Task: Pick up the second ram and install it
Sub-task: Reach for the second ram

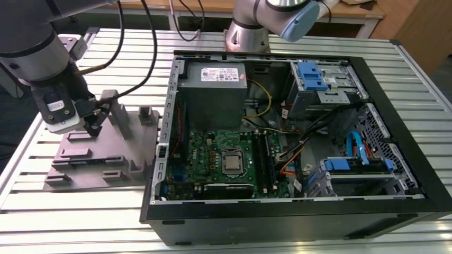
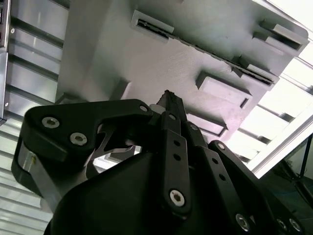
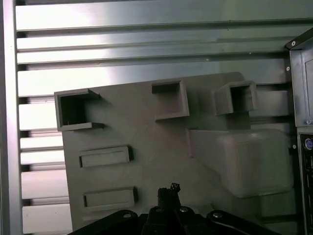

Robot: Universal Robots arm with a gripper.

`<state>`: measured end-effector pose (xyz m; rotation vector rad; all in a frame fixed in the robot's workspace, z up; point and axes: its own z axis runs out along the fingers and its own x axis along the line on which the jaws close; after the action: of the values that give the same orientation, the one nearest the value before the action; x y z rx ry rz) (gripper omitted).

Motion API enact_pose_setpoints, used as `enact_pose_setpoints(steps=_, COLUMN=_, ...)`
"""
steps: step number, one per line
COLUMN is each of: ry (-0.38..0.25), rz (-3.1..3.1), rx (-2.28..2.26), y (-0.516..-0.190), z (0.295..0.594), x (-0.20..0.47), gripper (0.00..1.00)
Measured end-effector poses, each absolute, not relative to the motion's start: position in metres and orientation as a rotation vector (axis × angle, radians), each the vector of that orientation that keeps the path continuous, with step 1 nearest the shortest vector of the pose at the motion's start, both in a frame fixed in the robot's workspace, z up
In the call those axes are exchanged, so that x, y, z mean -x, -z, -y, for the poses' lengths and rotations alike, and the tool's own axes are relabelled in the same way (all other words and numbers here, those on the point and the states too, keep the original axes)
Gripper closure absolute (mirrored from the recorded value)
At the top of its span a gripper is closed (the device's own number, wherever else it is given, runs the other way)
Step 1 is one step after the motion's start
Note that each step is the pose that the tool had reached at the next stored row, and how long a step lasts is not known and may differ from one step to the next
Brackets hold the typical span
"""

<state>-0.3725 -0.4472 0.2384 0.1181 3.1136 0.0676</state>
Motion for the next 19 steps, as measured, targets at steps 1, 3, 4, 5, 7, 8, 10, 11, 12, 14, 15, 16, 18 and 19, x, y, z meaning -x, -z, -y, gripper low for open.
enact_pose_setpoints(steps=1, ry=-0.068, rz=-3.114, rx=-0.118, y=-0.237, z=0.447, x=0.373, gripper=0.89)
enact_pose_setpoints(steps=3, ry=-0.067, rz=-3.114, rx=-0.118, y=-0.233, z=0.448, x=0.373, gripper=0.89)
enact_pose_setpoints(steps=4, ry=-0.068, rz=-3.114, rx=-0.118, y=-0.231, z=0.448, x=0.372, gripper=0.89)
enact_pose_setpoints(steps=5, ry=-0.068, rz=-3.114, rx=-0.118, y=-0.229, z=0.449, x=0.372, gripper=0.89)
enact_pose_setpoints(steps=7, ry=-0.068, rz=-3.114, rx=-0.118, y=-0.226, z=0.452, x=0.373, gripper=0.89)
enact_pose_setpoints(steps=8, ry=-0.068, rz=-3.114, rx=-0.118, y=-0.224, z=0.455, x=0.373, gripper=0.89)
enact_pose_setpoints(steps=10, ry=-0.068, rz=-3.114, rx=-0.118, y=-0.221, z=0.458, x=0.373, gripper=0.89)
enact_pose_setpoints(steps=11, ry=-0.068, rz=-3.114, rx=-0.118, y=-0.219, z=0.459, x=0.373, gripper=0.89)
enact_pose_setpoints(steps=12, ry=-0.067, rz=-3.114, rx=-0.118, y=-0.219, z=0.460, x=0.373, gripper=0.89)
enact_pose_setpoints(steps=14, ry=-0.067, rz=-3.114, rx=-0.118, y=-0.218, z=0.465, x=0.374, gripper=0.89)
enact_pose_setpoints(steps=15, ry=-0.067, rz=-3.114, rx=-0.118, y=-0.218, z=0.468, x=0.374, gripper=0.89)
enact_pose_setpoints(steps=16, ry=-0.067, rz=-3.114, rx=-0.118, y=-0.218, z=0.470, x=0.375, gripper=0.89)
enact_pose_setpoints(steps=18, ry=-0.067, rz=-3.114, rx=-0.118, y=-0.217, z=0.476, x=0.378, gripper=0.89)
enact_pose_setpoints(steps=19, ry=-0.067, rz=-3.114, rx=-0.118, y=-0.217, z=0.478, x=0.379, gripper=0.89)
